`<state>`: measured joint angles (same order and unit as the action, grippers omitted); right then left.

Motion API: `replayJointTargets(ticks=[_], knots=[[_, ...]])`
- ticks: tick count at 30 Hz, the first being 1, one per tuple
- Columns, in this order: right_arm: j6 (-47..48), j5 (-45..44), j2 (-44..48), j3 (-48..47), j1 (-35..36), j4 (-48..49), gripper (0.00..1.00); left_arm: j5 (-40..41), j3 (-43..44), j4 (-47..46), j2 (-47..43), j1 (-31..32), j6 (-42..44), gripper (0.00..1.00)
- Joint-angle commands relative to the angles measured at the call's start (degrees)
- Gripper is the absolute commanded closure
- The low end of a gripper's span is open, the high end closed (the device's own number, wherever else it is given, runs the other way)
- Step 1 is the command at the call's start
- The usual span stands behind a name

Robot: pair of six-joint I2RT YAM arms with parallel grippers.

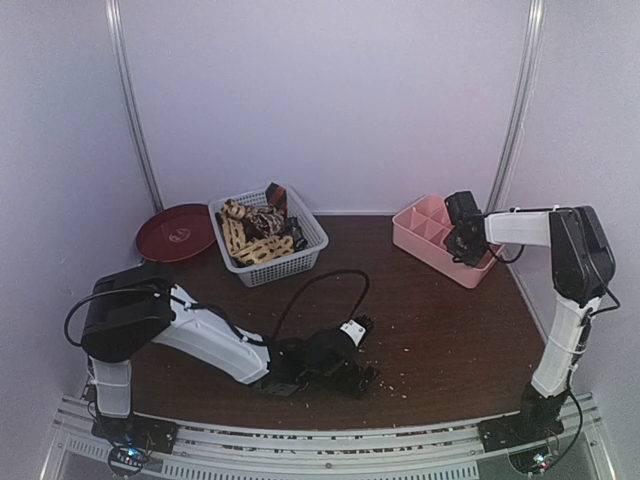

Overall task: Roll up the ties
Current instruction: Place the tie in the storage box.

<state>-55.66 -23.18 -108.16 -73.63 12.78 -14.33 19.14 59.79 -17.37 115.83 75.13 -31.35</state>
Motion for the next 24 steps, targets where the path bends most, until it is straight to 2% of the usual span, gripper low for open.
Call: replayJointTargets(ticks=[1,5,11,17,24], knots=[[0.36,-2.28,1.52,1.60,-0.25,-6.30,0.72,-0.66,1.37,-0.58,-0.03,0.58,-0.64,0.02],[-0.17,-2.42,0.88,1.53,-0.21,-5.80,0.72,-0.76,1.38,-0.56,-0.09,0.78,-0.96,0.02],[-0.24,-1.42,-6.64,-4.97,-0.21,-7.89,0.72,-0.14,1.21,-0.06,-0.25,0.89,-1.13,0.02],[-0.16,0.21,-11.29,-6.17,-0.28,-7.24,0.72,0.71,1.57,0.27,0.21,0.89,-0.85,0.02],[0.03,3.04,-9.62,-5.89,-0.30,-6.11,0.72,0.90,3.02,1.31,1.15,0.89,-0.44,0.02]])
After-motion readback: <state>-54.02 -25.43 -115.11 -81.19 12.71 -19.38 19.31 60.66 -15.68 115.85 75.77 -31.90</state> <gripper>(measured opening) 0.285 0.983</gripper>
